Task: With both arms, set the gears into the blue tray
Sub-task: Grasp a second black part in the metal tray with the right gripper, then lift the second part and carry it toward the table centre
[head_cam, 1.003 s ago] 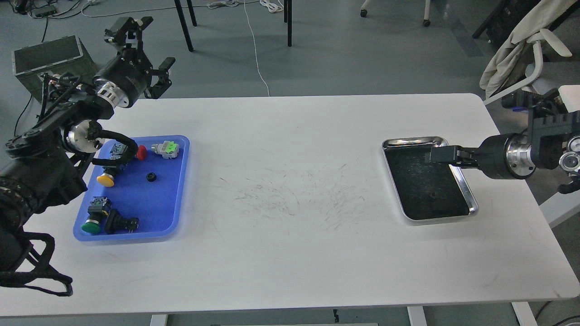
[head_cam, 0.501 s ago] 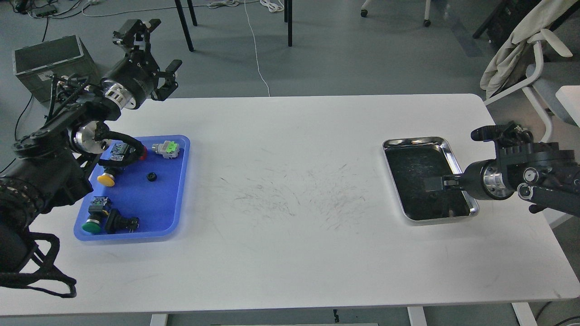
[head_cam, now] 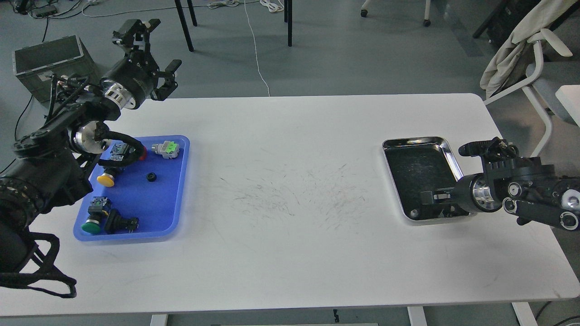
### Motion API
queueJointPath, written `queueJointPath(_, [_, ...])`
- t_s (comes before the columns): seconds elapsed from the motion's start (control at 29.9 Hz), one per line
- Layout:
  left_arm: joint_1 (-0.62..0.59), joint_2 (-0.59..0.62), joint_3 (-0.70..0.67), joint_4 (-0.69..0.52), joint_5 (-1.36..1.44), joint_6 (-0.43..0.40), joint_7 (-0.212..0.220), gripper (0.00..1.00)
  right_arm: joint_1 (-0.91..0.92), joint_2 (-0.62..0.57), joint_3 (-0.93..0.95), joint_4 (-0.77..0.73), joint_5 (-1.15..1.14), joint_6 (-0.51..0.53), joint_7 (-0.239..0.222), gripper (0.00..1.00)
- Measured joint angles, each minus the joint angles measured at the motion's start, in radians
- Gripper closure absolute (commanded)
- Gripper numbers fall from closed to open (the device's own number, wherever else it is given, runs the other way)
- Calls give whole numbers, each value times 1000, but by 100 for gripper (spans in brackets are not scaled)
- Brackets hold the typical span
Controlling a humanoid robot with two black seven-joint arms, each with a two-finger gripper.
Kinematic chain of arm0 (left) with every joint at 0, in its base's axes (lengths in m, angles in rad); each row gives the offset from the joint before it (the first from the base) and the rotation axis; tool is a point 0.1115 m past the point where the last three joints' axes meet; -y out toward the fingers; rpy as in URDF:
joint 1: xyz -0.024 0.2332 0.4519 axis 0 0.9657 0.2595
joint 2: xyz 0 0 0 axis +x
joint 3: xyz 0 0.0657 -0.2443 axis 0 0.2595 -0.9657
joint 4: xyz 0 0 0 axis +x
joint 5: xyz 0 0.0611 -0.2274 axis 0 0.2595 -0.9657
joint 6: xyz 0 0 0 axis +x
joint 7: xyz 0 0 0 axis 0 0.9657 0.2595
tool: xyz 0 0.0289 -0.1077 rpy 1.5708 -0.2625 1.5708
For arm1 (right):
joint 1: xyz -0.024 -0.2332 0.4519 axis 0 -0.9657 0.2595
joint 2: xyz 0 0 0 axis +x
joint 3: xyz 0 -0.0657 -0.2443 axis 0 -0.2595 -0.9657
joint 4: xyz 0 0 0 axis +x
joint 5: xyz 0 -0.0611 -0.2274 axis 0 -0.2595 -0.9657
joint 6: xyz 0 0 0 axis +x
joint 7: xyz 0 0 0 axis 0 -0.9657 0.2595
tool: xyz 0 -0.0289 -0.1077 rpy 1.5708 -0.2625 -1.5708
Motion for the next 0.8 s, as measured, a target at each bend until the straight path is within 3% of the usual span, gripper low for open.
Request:
queueJointPath(0.07, [0, 0, 0, 0, 0, 0, 0, 2, 7, 0, -15, 2, -5, 2, 0, 98])
queueJointPath(0.53, [-2, 5, 2, 1, 2, 0, 2, 2, 37, -1, -29, 2, -3, 9, 0, 98])
queueJointPath(0.8, [-3, 9, 2, 4, 3, 0, 3, 2, 335, -51, 57, 44, 159, 2, 9, 99])
